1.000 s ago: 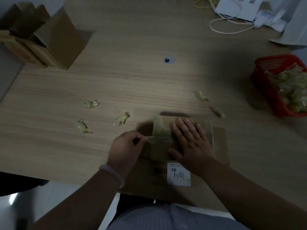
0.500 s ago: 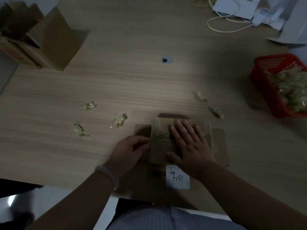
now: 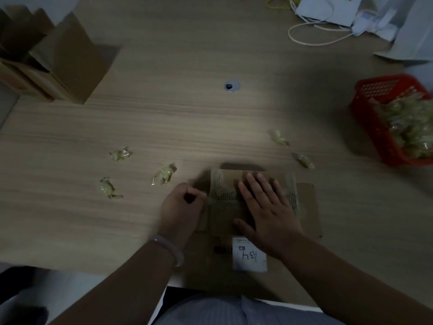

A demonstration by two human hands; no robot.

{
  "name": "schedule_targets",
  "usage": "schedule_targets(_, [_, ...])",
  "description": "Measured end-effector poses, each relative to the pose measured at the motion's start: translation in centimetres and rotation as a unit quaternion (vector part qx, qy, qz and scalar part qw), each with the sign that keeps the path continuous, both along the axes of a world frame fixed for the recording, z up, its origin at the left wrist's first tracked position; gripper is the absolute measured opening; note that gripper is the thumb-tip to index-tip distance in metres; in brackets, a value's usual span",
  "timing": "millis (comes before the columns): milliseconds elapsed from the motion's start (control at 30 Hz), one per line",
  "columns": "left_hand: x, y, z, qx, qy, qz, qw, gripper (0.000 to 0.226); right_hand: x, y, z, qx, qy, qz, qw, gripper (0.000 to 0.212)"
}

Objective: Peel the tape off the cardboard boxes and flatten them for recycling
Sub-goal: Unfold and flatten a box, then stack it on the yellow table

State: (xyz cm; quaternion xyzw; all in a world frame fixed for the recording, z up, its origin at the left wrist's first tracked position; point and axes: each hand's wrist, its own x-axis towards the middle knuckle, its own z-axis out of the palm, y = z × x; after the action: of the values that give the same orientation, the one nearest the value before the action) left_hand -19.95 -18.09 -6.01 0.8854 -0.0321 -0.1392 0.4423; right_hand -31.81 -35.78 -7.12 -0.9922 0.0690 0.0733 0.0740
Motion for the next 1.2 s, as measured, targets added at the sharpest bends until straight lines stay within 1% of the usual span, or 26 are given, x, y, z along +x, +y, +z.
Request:
schedule_targets(67, [-0.6,-0.6,-0.2,-0.029,0.0,0.036,0.999,0.018,0.1,0.0,0.0,0.0,0.0,-0.001,1.0,0.079])
schedule_targets(100, [-0.9,-0.6,-0.1,-0.021,-0.019,0.018,0.999,0.017,0.1,0.0,0.0,0.001,-0.002,-0.002,1.0,0.079])
schedule_targets(133, [-1.0,-0.4,0.0,0.006,-0.055,-0.03,0.998,0.014,0.1,0.0,0.0,0.003,-0.003,-0.003,1.0,0.08])
schedule_targets(167, [-1.0,0.0,0.1,0.043,-0.099,-0.096,0.989,0.01,0.1,0.0,0.0,0.005,-0.004,-0.004,1.0,0.08])
schedule_targets(200, [-0.8,0.4,0.3,0.073,-0.148,-0.164,0.973,0.006,0.1,0.0,0.0,0.005,-0.004,-0.005,1.0,0.08])
schedule_targets(267, [-0.5,1.2,0.7,0.086,-0.221,-0.269,0.934,0.005,0.0,0.0,0.0,0.004,-0.003,-0.005,1.0,0.081])
schedule_targets(300, [-0.3,1.7,0.9,0.077,-0.24,-0.309,0.917,0.004,0.0,0.0,0.0,0.004,-0.003,-0.004,1.0,0.081])
schedule_targets(333, [-0.1,2.1,1.2,0.07,-0.246,-0.344,0.903,0.009,0.0,0.0,0.0,0.006,-0.004,-0.004,1.0,0.081])
schedule_targets(367, [0.3,2.4,1.5,0.065,-0.236,-0.375,0.894,0.015,0.0,0.1,0.0,0.008,-0.004,-0.005,1.0,0.08])
schedule_targets(400, [0.8,2.7,1.8,0.055,-0.206,-0.391,0.895,0.019,0.0,0.0,0.1,0.009,-0.003,-0.004,1.0,0.08])
schedule_targets(433, [1.2,2.7,2.2,0.052,-0.157,-0.386,0.908,0.021,0.0,0.0,0.1,0.01,-0.002,-0.004,1.0,0.08])
schedule_targets(467, [1.8,2.4,2.4,0.054,-0.106,-0.366,0.923,0.022,0.0,0.0,0.1,0.01,0.0,-0.005,1.0,0.08])
schedule_targets(500, [2.3,1.9,2.6,0.058,-0.074,-0.334,0.938,0.024,0.0,0.0,0.1,0.01,0.001,-0.006,1.0,0.08])
schedule_targets(533, [2.8,1.2,2.5,0.059,-0.065,-0.293,0.952,0.026,0.0,0.0,0.1,0.009,0.003,-0.006,1.0,0.081])
schedule_targets(600, [3.8,-0.6,2.2,0.049,-0.065,-0.205,0.975,0.02,0.0,0.1,0.1,0.01,0.003,-0.004,1.0,0.081])
schedule_targets(633, [4.3,-1.6,2.1,0.042,-0.037,-0.173,0.983,0.023,0.1,0.1,0.1,0.01,0.002,-0.004,1.0,0.081])
schedule_targets(700, [5.3,-3.3,1.6,0.041,0.066,-0.145,0.986,0.035,0.1,0.1,0.2,0.01,0.003,-0.003,1.0,0.081])
schedule_targets(733, [5.6,-3.8,1.1,0.049,0.107,-0.143,0.983,0.035,0.1,0.1,0.2,0.011,0.003,-0.004,1.0,0.081])
schedule_targets(767, [5.8,-4.2,0.8,0.048,0.13,-0.143,0.98,0.032,0.1,0.1,0.1,0.011,0.002,-0.006,1.0,0.081])
schedule_targets(900, [6.6,-4.5,0.3,-0.043,0.155,-0.076,0.984,0.005,0.1,0.1,0.1,0.014,0.002,-0.009,1.0,0.081])
schedule_targets(1000, [7.1,-4.1,0.2,-0.078,0.211,-0.057,0.973,0.002,0.1,0.1,0.1,0.014,-0.002,-0.008,1.0,0.08])
schedule_targets(1033, [7.3,-4.0,0.2,-0.073,0.214,-0.07,0.972,0.005,0.1,0.1,0.1,0.013,-0.002,-0.008,1.0,0.081])
schedule_targets(1067, [7.5,-3.9,0.1,-0.057,0.198,-0.096,0.974,0.007,0.1,0.1,0.1,0.012,-0.004,-0.009,1.0,0.081])
schedule_targets(1100, [7.6,-3.9,0.2,-0.028,0.158,-0.13,0.979,0.007,0.1,0.1,0.1,0.013,-0.006,-0.01,1.0,0.081])
schedule_targets(1133, [7.6,-3.8,0.3,0.01,0.099,-0.164,0.981,0.006,0.1,0.1,0.1,0.014,-0.007,-0.012,1.0,0.081])
schedule_targets(1200, [7.3,-3.6,0.6,0.083,-0.027,-0.214,0.973,0.006,0.1,0.1,0.1,0.016,-0.007,-0.012,1.0,0.081])
